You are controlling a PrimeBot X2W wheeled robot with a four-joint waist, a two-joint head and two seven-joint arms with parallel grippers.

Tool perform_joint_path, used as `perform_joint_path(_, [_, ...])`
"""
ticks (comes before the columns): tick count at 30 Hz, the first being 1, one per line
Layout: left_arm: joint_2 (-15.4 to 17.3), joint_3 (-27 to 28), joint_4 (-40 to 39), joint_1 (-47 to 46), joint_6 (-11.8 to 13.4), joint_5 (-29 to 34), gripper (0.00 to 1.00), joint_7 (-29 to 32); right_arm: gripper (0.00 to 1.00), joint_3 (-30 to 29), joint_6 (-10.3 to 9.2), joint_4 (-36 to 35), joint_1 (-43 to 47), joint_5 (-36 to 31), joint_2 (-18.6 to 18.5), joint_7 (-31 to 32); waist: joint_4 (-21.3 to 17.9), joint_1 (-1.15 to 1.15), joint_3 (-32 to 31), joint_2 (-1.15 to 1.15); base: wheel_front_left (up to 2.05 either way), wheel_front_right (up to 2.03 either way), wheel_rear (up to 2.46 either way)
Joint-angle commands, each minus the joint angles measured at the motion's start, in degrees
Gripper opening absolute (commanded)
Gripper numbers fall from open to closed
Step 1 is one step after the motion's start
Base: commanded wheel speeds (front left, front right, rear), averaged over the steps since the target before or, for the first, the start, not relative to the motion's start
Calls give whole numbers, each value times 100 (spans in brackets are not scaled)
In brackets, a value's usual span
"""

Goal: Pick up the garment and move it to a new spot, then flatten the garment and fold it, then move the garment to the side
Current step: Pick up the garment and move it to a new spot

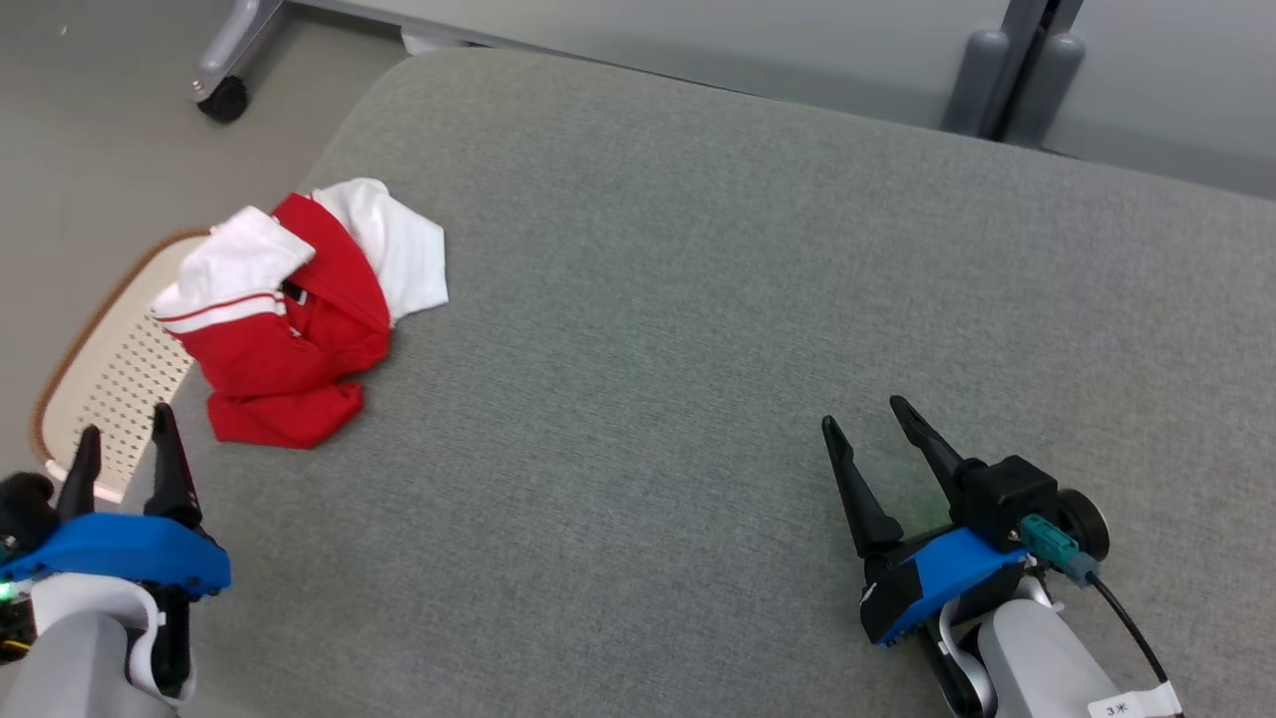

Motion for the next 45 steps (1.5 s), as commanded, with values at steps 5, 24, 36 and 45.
perform_joint_path(5, [433,-548,360,-526,-8,-689,100,-14,100,75,0,-253,-199,-117,-28,-20,-355,-1,286,0,0,0,0])
perform_joint_path(24, [1386,-2393,1328,-1161,-8,-3325,0,604,100,-14,0,-820,-285,-297,-24,-20,-1158,-1,823,0,0,0,0])
perform_joint_path(36, [1917,-2857,496,-1508,-8,-3377,0,-14,100,-195,0,-772,-9,42,-24,-20,-1244,-1,228,0,0,0,0])
perform_joint_path(45, [1735,-2774,-815,-1404,-8,-2638,0,-17,100,-209,0,-739,440,508,-23,-20,-1805,-1,-578,0,0,0,0])
